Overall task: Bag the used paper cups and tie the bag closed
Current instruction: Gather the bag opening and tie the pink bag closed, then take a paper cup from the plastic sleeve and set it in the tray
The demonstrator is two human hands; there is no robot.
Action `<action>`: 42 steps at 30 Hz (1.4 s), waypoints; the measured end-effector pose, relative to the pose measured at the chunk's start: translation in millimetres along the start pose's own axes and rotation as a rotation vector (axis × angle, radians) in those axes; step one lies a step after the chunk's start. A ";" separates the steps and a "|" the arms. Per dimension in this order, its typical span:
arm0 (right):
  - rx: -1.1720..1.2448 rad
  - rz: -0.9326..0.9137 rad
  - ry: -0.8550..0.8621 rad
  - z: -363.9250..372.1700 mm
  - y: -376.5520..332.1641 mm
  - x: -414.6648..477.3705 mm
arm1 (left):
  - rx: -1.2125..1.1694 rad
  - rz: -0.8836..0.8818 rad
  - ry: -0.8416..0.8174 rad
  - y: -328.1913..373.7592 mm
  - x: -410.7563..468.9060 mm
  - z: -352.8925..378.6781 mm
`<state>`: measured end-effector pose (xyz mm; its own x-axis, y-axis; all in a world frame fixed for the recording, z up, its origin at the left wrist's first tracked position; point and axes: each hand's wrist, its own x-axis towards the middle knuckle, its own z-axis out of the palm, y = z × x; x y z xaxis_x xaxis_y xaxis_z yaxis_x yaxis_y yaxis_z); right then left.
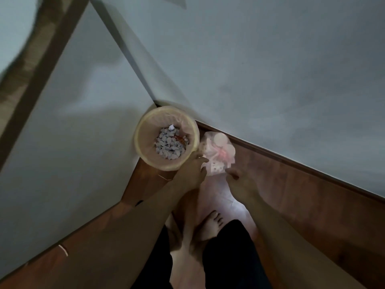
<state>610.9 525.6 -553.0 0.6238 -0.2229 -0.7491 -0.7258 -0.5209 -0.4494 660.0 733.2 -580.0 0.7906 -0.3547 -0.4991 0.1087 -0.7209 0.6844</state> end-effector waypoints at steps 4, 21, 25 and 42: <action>0.009 -0.018 -0.017 -14.9 -11.1 -44.3 | 0.081 0.053 -0.053 8.7 -29.4 -22.0; -0.042 -0.181 0.027 -143.2 -152.8 -335.7 | 0.017 0.132 0.023 230.0 -286.4 -221.9; -0.058 -0.238 0.070 -144.0 -170.4 -374.9 | -0.004 0.059 0.039 237.5 -317.8 -247.7; -0.042 -0.382 0.131 -80.3 -193.5 -451.8 | 0.005 0.048 0.080 208.1 -381.2 -269.8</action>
<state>492.8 660.9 -88.4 0.8799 -0.1089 -0.4626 -0.4240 -0.6194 -0.6607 543.8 879.1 -103.9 0.8405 -0.3406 -0.4214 0.0666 -0.7070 0.7041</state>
